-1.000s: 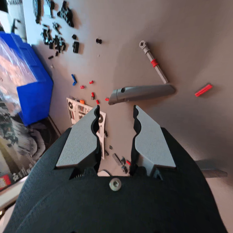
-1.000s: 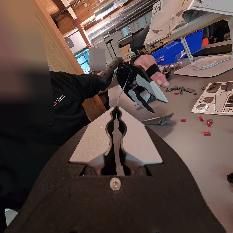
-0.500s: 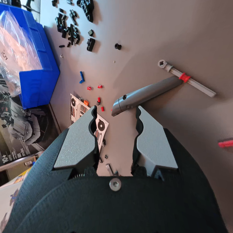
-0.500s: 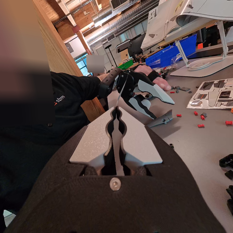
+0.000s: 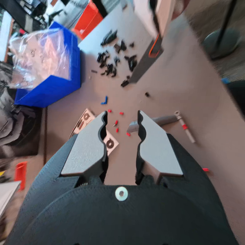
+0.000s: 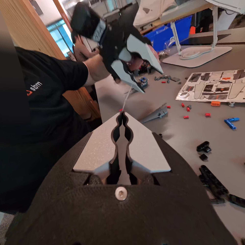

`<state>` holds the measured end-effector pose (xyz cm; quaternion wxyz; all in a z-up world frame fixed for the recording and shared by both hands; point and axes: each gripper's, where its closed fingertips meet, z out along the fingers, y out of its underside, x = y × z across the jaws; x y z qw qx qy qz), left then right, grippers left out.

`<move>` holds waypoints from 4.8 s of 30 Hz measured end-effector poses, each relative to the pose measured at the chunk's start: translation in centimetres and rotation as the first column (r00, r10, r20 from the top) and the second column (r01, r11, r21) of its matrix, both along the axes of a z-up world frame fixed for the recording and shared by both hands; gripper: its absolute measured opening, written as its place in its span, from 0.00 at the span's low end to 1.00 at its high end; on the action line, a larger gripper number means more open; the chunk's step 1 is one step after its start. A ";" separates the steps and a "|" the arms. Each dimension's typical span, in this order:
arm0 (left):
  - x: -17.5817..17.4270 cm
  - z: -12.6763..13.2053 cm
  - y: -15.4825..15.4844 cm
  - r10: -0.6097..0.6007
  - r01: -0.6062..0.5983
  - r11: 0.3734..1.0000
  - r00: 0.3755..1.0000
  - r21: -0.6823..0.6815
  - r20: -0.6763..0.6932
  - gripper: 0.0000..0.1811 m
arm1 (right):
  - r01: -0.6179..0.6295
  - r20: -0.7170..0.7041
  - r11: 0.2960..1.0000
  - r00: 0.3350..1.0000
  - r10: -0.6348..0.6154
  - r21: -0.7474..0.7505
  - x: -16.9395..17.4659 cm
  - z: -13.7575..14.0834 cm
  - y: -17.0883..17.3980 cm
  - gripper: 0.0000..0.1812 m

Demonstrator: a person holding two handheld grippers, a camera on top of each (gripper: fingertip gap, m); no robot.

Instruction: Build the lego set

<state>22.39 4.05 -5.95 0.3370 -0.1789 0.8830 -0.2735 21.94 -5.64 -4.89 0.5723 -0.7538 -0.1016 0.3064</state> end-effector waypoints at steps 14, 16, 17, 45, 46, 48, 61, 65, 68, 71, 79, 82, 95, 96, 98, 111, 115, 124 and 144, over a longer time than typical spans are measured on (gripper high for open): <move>0.3 1.6 -5.4 -0.184 0.188 0.982 0.976 0.023 -0.116 0.19 | 0.144 0.591 0.960 0.806 0.027 -0.240 1.0 -1.5 0.5 0.00; 0.1 2.4 -4.9 -0.177 0.183 0.982 0.977 0.047 -0.117 0.22 | 0.147 0.609 0.958 0.792 0.035 -0.246 1.1 -1.4 0.4 0.00; -0.2 2.8 -4.6 -0.182 0.188 0.981 0.975 0.042 -0.129 0.23 | 0.154 0.618 0.957 0.786 0.033 -0.247 1.3 -1.4 0.3 0.00; 2.3 1.2 -8.1 -0.171 0.161 0.979 0.983 -0.126 -0.071 0.00 | 0.231 0.745 0.955 0.667 -0.017 -0.185 2.5 1.1 1.2 0.06; 2.5 1.6 -7.9 -0.161 0.153 0.979 0.986 -0.133 -0.053 0.00 | 0.230 0.741 0.958 0.671 -0.028 -0.172 2.4 1.4 1.2 0.09; 2.5 2.1 -7.9 -0.159 0.151 0.978 0.986 -0.146 -0.045 0.00 | 0.234 0.741 0.961 0.669 -0.049 -0.148 2.4 1.8 1.4 0.13; 2.5 5.1 -7.7 -0.118 0.117 0.904 0.993 -0.410 0.023 0.00 | 0.305 0.516 0.951 0.806 -0.290 0.057 3.8 5.1 0.9 0.21; 2.0 7.5 -8.0 -0.159 0.154 0.769 0.986 -0.621 0.048 0.00 | 0.273 0.221 0.945 0.925 -0.309 0.179 3.1 6.6 1.1 0.13; 1.9 8.4 -7.9 -0.160 0.157 0.708 0.985 -0.689 0.060 0.00 | 0.242 0.063 0.936 0.962 -0.266 0.257 2.8 7.5 1.2 0.11; 1.8 8.7 -8.0 -0.173 0.156 0.674 0.984 -0.722 0.050 0.00 | 0.225 -0.005 0.929 0.972 -0.234 0.295 2.4 7.9 1.6 0.07; 1.6 9.0 -8.4 -0.199 0.175 0.630 0.978 -0.757 0.060 0.00 | 0.194 -0.051 0.926 0.981 -0.188 0.325 1.9 8.4 2.2 0.00; 1.7 9.2 -8.3 -0.187 0.180 0.629 0.979 -0.756 0.077 0.00 | 0.200 -0.039 0.920 0.979 -0.199 0.337 1.9 8.6 2.2 0.00; 2.6 9.4 -4.9 -0.010 0.037 0.658 0.999 -0.752 0.040 0.27 | 0.229 0.156 0.877 0.935 -0.319 0.423 0.5 10.8 0.8 0.00; 2.6 9.0 -4.5 0.007 0.023 0.693 0.999 -0.721 0.039 0.27 | 0.223 0.154 0.887 0.939 -0.306 0.403 0.5 10.7 0.7 0.00; 2.1 7.9 -3.5 0.026 0.024 0.795 0.997 -0.607 0.074 0.27 | 0.190 0.139 0.931 0.960 -0.243 0.311 0.5 9.7 0.8 0.00; -0.5 -4.0 1.6 0.077 -0.097 0.973 0.992 -0.211 -0.104 0.25 | -0.056 -0.137 0.983 0.990 0.033 -0.172 -1.0 0.2 6.2 0.00; -0.6 -5.9 1.7 0.067 -0.098 0.975 0.986 -0.199 -0.155 0.25 | -0.085 -0.183 0.961 0.982 0.037 -0.264 -1.0 -2.2 7.5 0.00; -0.8 -7.7 1.4 0.053 -0.067 0.992 0.991 -0.110 -0.124 0.27 | -0.119 -0.244 0.918 0.969 0.025 -0.379 -1.2 -5.5 9.0 0.00; 0.7 -8.0 1.9 0.023 -0.029 0.996 0.997 -0.083 -0.079 0.24 | -0.247 -0.379 0.922 0.917 0.123 -0.298 0.1 -4.2 7.8 0.00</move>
